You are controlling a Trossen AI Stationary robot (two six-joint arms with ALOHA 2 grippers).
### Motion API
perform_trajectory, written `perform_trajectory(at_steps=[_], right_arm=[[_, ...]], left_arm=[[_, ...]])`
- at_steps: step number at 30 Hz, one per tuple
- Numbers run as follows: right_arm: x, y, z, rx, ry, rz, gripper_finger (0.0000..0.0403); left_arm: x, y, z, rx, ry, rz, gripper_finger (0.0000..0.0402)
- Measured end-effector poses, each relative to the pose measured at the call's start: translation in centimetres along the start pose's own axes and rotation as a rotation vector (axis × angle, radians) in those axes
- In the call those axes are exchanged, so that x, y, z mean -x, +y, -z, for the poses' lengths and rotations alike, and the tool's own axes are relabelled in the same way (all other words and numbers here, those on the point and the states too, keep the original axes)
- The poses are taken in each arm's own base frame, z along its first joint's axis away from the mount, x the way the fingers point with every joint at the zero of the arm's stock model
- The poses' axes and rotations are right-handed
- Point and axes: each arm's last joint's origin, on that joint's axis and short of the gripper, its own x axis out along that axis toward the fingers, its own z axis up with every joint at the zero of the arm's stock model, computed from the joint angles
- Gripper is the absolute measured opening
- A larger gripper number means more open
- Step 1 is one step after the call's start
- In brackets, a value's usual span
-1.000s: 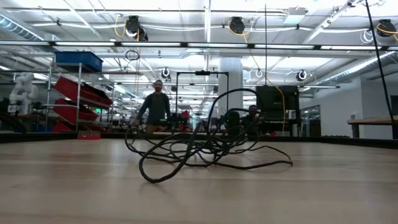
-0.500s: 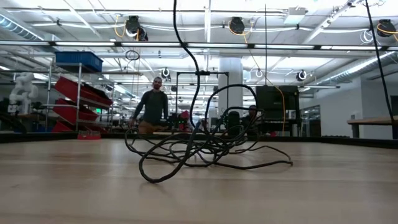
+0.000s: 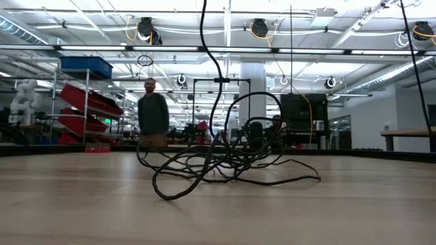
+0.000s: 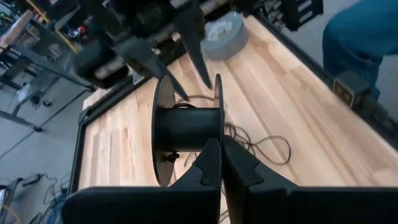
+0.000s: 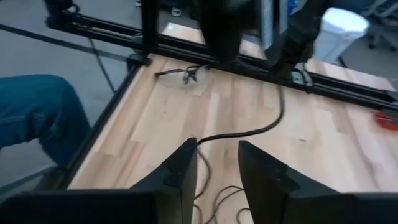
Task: Coil cords
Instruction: Coil the black wire on the spool
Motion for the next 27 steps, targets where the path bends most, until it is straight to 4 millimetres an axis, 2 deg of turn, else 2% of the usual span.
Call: perform_trajectory(at_steps=[8,14,20,27], right_arm=[[0.3,0.8,0.0,-0.032,-0.006,-0.001,0.0107],[0.8,1.5,0.0,-0.089,-0.022,0.093,0.0107],[1.2,2.3,0.1,-0.134,-0.033,0.112,0.0107],[1.6,3.1,0.5,-0.144,-0.01,0.13,0.0107]], left_arm=[[-2.5,0.3,1.8,-0.005,0.037,-0.048,0.0],[-3.4,1.7,1.3,0.006,-0.003,-0.097,0.0],[-4.3,3.2,1.2,0.001,-0.026,-0.095,0.0],[-5.3,4.5,1.6,0.018,-0.027,0.004,0.0]])
